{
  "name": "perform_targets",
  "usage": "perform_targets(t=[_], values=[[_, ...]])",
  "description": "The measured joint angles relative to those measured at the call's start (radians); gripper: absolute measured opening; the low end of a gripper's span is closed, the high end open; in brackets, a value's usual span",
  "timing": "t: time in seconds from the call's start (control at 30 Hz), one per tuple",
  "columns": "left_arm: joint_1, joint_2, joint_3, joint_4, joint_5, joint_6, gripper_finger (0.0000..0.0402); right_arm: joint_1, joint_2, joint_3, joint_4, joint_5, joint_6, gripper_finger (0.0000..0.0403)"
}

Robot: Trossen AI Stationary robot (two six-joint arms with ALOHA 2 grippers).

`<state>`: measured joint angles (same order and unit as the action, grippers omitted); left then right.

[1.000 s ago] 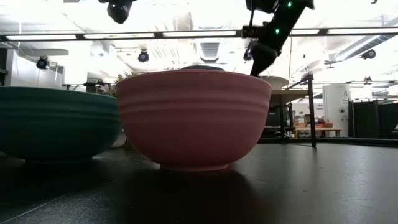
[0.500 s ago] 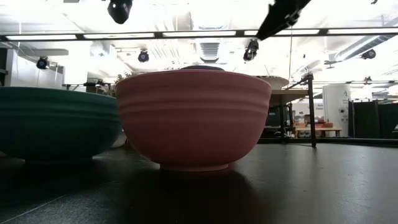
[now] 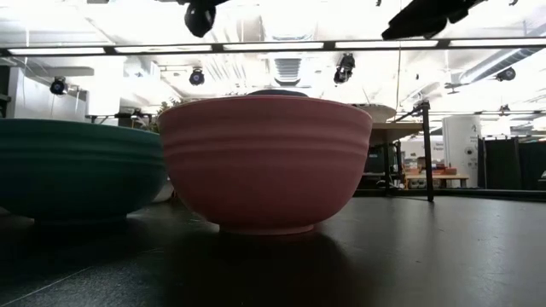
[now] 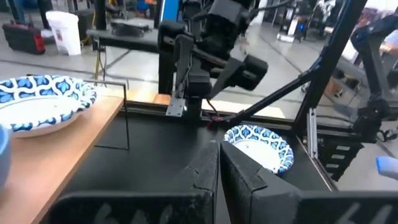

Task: Place and stack bowls onto a shelf
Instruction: Stack the orange bowl on top of the blue bowl

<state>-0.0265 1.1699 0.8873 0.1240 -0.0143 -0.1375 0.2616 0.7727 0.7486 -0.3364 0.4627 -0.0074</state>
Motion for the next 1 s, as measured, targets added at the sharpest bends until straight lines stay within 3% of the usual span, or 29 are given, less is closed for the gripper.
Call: perform_targets(t=[0.2,0.47,0.73,1.0], values=[[-0.017,0.108,0.176,-0.279,0.000,-0.012,0.0000,0.023,-0.099,-0.067,0.087,-0.006,-0.068,0.0235],[-0.053,0.263,0.353,-0.658,-0.001,0.001,0.0000,0.024,-0.201,-0.164,0.141,-0.100,-0.084,0.0235],[-0.064,0.399,0.378,-0.676,-0.006,0.011,0.0000,0.024,-0.269,-0.174,0.144,-0.104,-0.108,0.0235],[-0.047,0.505,0.390,-0.614,-0.085,0.049,0.0000,0.024,-0.280,-0.174,0.132,-0.105,-0.125,0.0235]])
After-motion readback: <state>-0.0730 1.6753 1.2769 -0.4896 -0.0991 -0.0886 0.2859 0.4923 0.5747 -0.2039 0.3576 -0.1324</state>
